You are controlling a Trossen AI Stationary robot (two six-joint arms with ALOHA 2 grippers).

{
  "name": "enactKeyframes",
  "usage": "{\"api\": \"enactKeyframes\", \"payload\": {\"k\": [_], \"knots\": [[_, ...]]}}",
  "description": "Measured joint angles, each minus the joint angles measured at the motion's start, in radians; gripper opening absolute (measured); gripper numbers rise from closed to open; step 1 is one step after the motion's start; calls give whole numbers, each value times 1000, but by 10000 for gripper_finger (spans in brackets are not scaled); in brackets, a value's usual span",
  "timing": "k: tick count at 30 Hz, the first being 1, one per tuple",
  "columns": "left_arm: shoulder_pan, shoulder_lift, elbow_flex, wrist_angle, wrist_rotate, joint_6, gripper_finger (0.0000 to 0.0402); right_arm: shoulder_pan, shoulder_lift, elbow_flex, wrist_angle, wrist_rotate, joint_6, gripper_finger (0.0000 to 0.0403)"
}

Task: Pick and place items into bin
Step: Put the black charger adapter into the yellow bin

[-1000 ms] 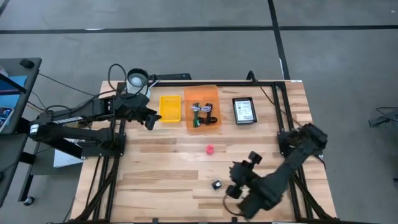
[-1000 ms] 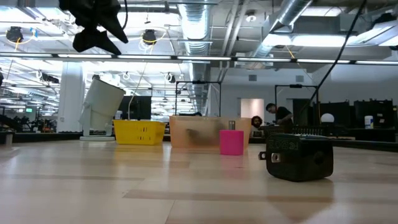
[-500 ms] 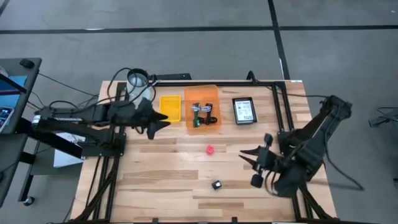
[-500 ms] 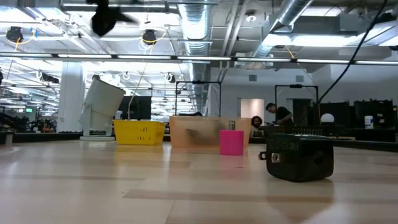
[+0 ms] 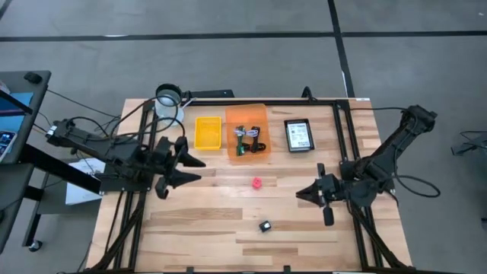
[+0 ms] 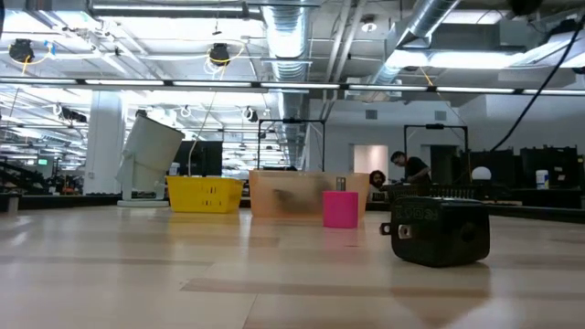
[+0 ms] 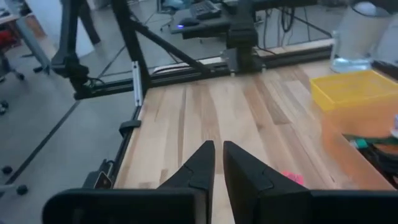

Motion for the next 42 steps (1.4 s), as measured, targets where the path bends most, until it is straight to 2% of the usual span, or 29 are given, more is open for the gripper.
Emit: {"api": "enactKeyframes", "payload": {"k": [4,8,12,18,22,28,32,37,42], "knots": [[0,0,0,-30,-1,0,189,-10,-5,0,1,-4,13,24],[0,1,0,-32,-2,-46,189,-19,4,1,-29,-95,-34,26],[0,1,0,-31,-2,-47,189,-44,38,1,-92,-105,2,28],[0,1,0,-15,-18,-50,189,-42,96,1,-188,-184,4,65],[0,1,0,-11,-20,-50,189,-43,147,1,-197,-190,-10,105],[0,1,0,-13,-27,-50,189,-43,129,1,-190,-149,-44,153],[0,1,0,-15,-27,-50,189,-43,116,2,-208,-118,3,161],[0,7,0,-11,-34,-47,189,-42,99,2,-274,-183,109,159],[0,25,0,-11,-44,-46,189,-21,56,2,-299,-173,-15,160]]}}
